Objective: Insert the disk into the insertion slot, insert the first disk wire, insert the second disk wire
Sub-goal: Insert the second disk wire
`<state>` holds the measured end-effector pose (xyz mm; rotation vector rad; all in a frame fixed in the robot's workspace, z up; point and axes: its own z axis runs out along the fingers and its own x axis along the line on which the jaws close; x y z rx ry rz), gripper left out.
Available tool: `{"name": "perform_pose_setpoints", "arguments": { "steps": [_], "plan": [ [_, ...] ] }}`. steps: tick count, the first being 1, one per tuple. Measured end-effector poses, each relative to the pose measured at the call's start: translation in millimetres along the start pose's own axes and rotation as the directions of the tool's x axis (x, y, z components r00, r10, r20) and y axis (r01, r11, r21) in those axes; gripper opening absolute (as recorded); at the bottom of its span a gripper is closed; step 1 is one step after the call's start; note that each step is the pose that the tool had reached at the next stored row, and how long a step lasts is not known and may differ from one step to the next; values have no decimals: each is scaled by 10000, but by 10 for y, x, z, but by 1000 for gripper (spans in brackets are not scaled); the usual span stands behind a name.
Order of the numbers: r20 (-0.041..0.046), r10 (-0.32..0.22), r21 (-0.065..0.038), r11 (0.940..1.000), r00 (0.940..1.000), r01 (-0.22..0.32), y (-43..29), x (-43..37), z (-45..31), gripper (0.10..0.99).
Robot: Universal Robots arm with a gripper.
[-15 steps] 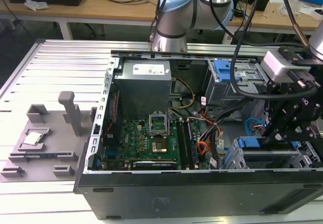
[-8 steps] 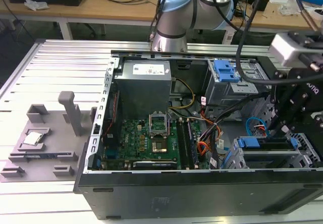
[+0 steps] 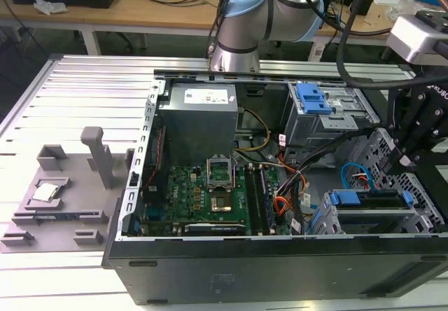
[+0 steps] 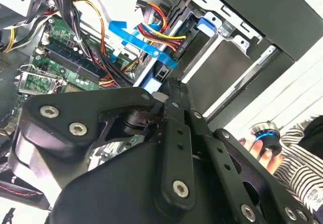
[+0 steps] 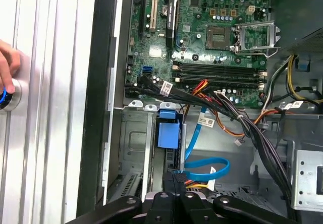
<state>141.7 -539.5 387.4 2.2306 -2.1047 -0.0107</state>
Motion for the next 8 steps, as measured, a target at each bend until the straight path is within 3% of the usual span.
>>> {"name": "perform_pose_setpoints", "arguments": {
  "steps": [8],
  "plan": [
    [-3,0,0,10000,10000,0,0,0,-3,106]
  ]
}}
